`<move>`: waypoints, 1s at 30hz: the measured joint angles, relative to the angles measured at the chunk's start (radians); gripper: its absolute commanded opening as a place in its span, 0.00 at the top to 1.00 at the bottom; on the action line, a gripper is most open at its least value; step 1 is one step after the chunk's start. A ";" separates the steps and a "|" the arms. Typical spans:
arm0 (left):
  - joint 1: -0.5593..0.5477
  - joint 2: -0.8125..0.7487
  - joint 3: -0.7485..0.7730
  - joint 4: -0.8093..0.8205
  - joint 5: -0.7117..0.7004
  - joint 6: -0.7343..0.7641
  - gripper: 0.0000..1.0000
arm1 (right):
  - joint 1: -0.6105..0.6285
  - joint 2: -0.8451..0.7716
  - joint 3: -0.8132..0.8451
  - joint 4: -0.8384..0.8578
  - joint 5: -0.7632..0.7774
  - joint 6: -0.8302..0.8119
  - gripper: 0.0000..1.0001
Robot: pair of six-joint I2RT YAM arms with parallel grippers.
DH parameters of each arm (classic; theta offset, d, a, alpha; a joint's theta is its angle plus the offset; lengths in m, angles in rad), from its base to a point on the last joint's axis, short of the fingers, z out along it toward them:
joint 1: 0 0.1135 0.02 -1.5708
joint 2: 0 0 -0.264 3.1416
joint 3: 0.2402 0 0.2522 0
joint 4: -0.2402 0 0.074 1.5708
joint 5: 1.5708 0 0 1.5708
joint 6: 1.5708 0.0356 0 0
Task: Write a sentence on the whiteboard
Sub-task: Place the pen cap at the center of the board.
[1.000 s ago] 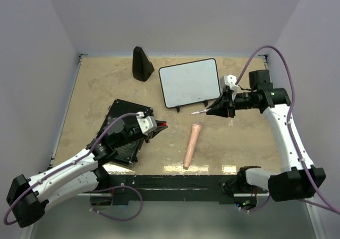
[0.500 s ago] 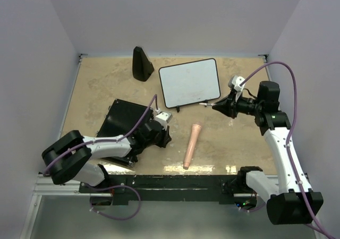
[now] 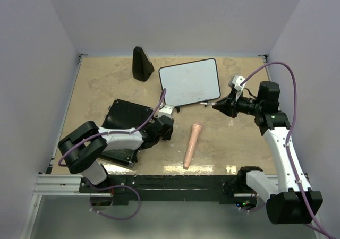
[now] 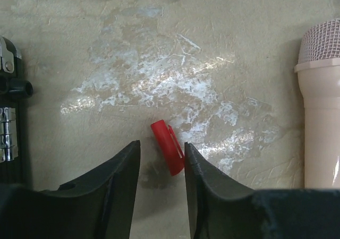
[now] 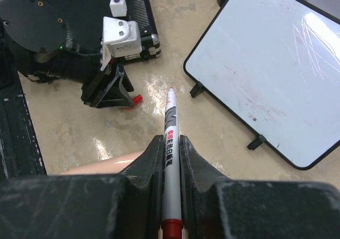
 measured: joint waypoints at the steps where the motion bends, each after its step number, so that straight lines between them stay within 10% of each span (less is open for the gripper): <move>1: 0.000 0.000 0.006 -0.014 -0.004 0.001 0.53 | 0.000 0.000 0.000 -0.001 0.000 -0.002 1.00; 6: 0.000 -0.030 0.058 -0.082 -0.006 0.019 0.25 | 0.000 0.000 0.000 -0.002 -0.001 -0.011 1.00; 11: 0.034 -0.189 0.087 -0.098 0.083 0.100 0.20 | 0.000 0.000 0.000 -0.007 -0.002 -0.021 1.00; 18: 0.395 -0.333 0.111 -0.006 0.414 0.160 0.06 | 0.000 -0.001 0.000 -0.008 -0.005 -0.031 1.00; 30: 0.639 -0.008 0.240 0.222 0.872 0.148 0.00 | 0.000 0.000 -0.001 -0.026 -0.060 -0.069 1.00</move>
